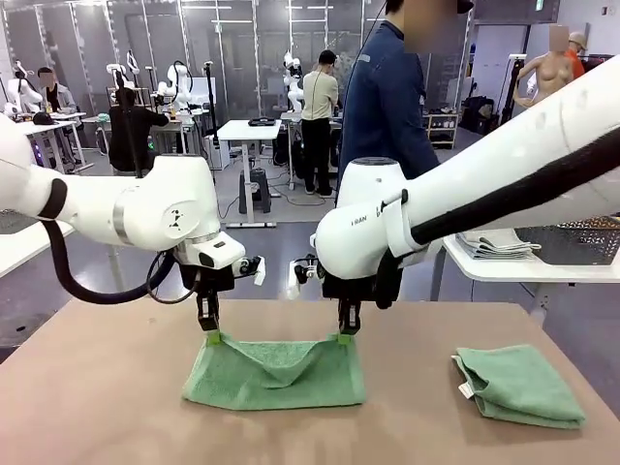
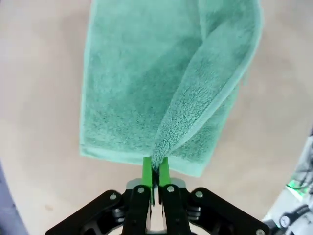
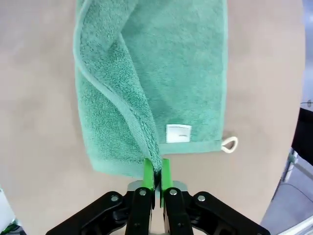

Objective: Fold the towels and place them in the basket.
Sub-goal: When a person lays out a Towel with hook on the table, fold it in half twice.

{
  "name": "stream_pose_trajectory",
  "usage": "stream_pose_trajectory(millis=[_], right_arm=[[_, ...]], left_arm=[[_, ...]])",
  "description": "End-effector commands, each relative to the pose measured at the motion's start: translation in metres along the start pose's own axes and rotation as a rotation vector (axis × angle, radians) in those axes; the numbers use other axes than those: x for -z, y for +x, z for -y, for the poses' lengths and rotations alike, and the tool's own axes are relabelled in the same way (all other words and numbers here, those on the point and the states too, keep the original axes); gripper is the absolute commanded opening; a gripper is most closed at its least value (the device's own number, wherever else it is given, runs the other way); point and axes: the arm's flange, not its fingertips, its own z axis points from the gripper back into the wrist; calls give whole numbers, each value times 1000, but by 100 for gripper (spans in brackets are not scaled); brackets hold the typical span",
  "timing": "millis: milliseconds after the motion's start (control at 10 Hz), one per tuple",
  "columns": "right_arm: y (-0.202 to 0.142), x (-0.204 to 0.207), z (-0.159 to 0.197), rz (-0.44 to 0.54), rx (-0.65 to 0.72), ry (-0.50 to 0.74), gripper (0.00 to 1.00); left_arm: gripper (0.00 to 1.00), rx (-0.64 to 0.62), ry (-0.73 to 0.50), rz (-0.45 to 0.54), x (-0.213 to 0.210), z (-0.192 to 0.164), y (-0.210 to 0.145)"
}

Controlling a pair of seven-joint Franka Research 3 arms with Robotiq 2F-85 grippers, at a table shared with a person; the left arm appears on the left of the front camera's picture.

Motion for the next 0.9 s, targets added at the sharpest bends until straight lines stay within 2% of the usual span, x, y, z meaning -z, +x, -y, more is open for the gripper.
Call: stream_pose_trajectory(millis=[0,200,400,600,800], right_arm=[[-8,9,32,51,7,78,0],[-14,23,58,58,-16,92,0],[-13,39,70,53,20,110,0],[-13,49,79,95,31,110,0],[-16,56,84,74,61,105,0]], left_arm=[[0,-51,-55,-34,-3,-26,8],[0,-107,-97,-50,15,-55,2],[0,-195,-47,-126,30,-71,-2],[0,-198,-29,-84,37,-77,2],[0,-224,-17,-102,45,-83,-1]])
